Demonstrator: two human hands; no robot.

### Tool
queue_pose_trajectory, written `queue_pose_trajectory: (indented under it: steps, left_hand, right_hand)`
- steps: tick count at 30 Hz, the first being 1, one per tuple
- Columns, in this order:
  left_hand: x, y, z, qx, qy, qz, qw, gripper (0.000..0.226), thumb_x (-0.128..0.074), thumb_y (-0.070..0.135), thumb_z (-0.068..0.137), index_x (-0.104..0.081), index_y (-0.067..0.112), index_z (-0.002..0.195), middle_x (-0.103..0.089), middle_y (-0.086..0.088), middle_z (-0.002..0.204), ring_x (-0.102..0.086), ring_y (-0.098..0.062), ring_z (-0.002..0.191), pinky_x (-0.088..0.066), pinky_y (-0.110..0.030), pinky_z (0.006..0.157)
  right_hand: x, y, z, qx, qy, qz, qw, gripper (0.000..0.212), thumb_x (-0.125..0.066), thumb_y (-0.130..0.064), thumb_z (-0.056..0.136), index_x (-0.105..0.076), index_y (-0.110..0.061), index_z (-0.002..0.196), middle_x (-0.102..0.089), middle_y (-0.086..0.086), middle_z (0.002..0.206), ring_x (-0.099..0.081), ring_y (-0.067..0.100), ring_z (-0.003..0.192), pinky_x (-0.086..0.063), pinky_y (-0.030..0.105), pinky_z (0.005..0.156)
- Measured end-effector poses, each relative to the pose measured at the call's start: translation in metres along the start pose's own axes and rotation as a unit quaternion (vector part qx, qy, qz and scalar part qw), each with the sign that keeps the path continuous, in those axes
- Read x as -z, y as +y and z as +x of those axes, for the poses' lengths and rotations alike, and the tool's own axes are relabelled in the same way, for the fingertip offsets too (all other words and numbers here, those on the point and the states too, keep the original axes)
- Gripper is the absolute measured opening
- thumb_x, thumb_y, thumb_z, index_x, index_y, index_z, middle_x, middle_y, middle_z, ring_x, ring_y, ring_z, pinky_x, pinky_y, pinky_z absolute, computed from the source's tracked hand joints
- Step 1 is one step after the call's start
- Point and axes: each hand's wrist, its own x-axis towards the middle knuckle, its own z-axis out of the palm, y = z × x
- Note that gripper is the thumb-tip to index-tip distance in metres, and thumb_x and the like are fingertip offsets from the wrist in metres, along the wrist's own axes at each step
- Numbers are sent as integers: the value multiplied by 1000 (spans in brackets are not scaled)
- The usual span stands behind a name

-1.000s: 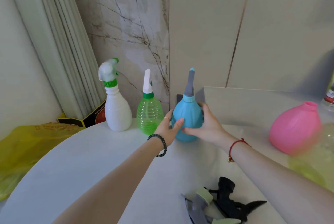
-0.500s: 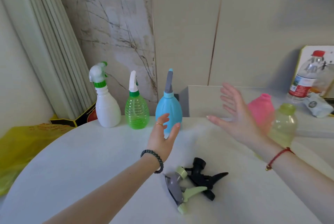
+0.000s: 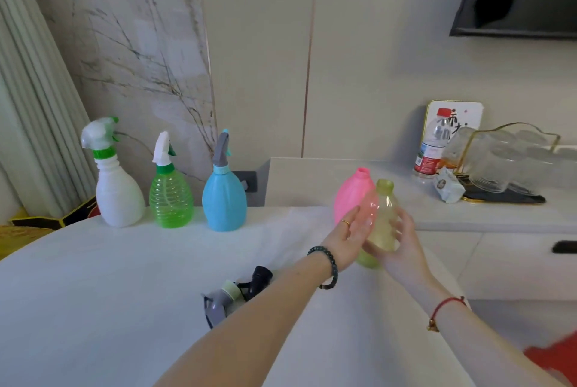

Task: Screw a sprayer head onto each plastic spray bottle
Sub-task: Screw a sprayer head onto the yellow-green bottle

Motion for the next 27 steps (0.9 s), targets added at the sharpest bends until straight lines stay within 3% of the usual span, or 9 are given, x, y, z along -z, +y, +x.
queue_pose_trajectory:
  steps: [5,9,11,13,15,18,20,22,27]
  left_hand:
    - [15,14,-9,-48,37,7,998,53,-50,39,87,-32,24,134,-44,2,135,-48,-13,115,-38,-17,87]
    - [57,45,-34,-140,84,36,986,51,-65,29,78,-38,33,121,-49,12,111,-53,-5,98,-44,-7,72]
    - [85,61,-53,-166,97,50,980,50,-68,31,74,-36,44,110,-49,17,110,-52,0,101,-44,-6,77]
    - [114,71,-77,-176,105,66,976,51,-70,36,70,-35,50,104,-51,14,116,-54,-6,109,-46,-15,85]
    - [140,70,-102,-169,123,83,974,58,-69,46,63,-39,42,113,-54,8,119,-55,-11,111,-47,-23,91]
    - [168,50,-136,-120,158,116,973,81,-67,53,54,-39,29,126,-55,2,123,-56,-18,112,-45,-35,97]
    - [181,28,-157,-100,172,110,974,75,-68,49,57,-41,30,124,-57,4,118,-58,-16,109,-48,-26,91]
    - [190,4,-173,-79,185,99,975,64,-70,35,66,-42,30,123,-57,4,116,-58,-15,106,-48,-17,84]
    - [200,-41,-198,-34,200,77,976,60,-72,22,70,-42,29,121,-56,-1,117,-58,-19,105,-47,-26,87]
  right_hand:
    - [5,-21,0,57,10,-26,998,79,-85,-22,56,-38,-28,120,-53,-7,114,-54,20,105,-43,30,82]
    - [-12,-84,-17,110,-31,39,993,80,-84,-36,50,-39,-39,116,-55,-9,116,-56,6,99,-50,30,79]
    - [-30,-117,-30,141,-50,55,987,76,-81,-44,49,-38,-45,113,-55,-17,112,-55,-4,94,-51,23,73]
    - [-49,-144,-45,166,-66,60,982,73,-81,-43,54,-37,-47,112,-54,-26,104,-53,-13,92,-49,13,69]
    - [-68,-160,-61,175,-103,66,977,70,-81,-36,59,-36,-46,112,-53,-30,101,-51,-17,91,-48,9,70]
    - [-97,-161,-84,166,-184,65,967,70,-80,-28,63,-37,-42,115,-55,-24,106,-54,-5,96,-49,20,78]
    - [-116,-154,-98,151,-230,58,960,72,-80,-28,63,-36,-39,120,-55,-17,110,-53,1,102,-50,25,79]
    - [-133,-144,-110,132,-265,57,954,74,-80,-29,62,-35,-40,120,-52,-17,109,-52,-1,101,-51,18,72]
    - [-165,-117,-136,93,-320,47,942,74,-80,-30,63,-34,-43,119,-50,-20,107,-53,-1,99,-50,13,71]
